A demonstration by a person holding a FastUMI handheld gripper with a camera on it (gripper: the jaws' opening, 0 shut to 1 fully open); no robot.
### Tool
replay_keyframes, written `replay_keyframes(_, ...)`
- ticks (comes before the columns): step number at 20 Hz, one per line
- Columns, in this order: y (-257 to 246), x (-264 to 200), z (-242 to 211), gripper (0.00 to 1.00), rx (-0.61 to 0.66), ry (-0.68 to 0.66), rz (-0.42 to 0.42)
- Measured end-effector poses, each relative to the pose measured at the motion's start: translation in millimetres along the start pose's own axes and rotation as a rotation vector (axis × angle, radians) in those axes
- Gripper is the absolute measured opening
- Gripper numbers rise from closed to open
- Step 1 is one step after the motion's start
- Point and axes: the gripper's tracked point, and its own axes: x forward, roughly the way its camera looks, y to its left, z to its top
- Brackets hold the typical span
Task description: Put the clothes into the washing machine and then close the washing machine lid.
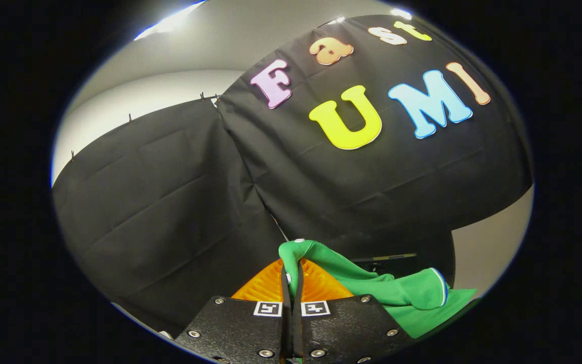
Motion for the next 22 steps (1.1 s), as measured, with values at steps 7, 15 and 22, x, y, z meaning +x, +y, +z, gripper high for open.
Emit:
replay_keyframes(7,7.5,25.4,-49.4,0.0,0.027,0.053,0.015)
replay_keyframes(15,-16.9,58.7,-99.4,0.0,-0.015,0.081,-0.044)
replay_keyframes(22,-55.4,79.7,-140.9,0.0,-0.068,0.094,-0.141)
